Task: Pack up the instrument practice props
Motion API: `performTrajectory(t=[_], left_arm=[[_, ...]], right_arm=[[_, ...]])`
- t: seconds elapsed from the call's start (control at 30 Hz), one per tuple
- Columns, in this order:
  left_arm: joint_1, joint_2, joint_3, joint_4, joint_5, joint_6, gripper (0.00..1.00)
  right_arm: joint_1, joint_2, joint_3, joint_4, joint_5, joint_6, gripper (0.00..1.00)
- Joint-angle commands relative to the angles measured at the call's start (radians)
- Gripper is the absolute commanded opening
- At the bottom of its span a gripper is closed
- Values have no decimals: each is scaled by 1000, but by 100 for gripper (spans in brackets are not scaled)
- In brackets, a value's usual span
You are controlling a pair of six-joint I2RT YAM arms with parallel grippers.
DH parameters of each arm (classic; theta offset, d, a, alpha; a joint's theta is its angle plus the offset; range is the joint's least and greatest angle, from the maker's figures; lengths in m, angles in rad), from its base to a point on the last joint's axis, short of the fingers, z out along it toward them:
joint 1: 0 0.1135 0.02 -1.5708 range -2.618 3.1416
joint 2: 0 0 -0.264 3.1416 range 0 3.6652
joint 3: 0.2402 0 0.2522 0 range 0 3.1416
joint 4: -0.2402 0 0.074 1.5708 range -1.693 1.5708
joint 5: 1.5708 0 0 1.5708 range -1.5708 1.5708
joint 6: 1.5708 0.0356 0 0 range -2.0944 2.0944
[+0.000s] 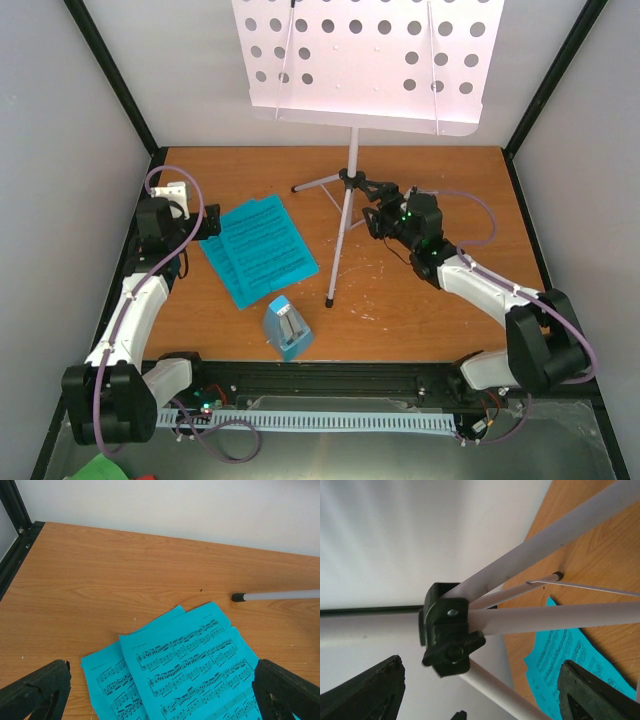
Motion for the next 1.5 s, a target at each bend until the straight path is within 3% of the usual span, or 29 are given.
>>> performTrajectory(t=[0.0,0.13,0.67,0.8,0.9,1.03,1.2,1.33,1.4,1.47], left_arm=[[3,-8,22,4,5,5,99],[3,-10,22,4,4,5,99],[3,-8,22,4,11,3,99],[3,-8,23,4,10,4,99],[3,-8,23,4,9,4,100],[3,-8,22,4,9,5,99],[3,-10,22,4,7,5,100],[3,-9,21,4,5,6,100],[3,-9,21,4,4,6,99],[3,-12,21,4,8,8,99]], right_arm=[[-9,39,37,71,-34,112,83],[-10,66,35,109,-47,161,79],[-14,78,42,128,-29,191,25],[-15,73,38,124,-25,190,16],[-15,71,35,123,-23,188,16],[-18,70,32,126,-21,181,26],[-19,68,32,130,-24,168,3],[-20,66,25,136,-21,153,3],[-20,60,15,153,-19,141,8],[-20,47,5,163,-13,115,23]])
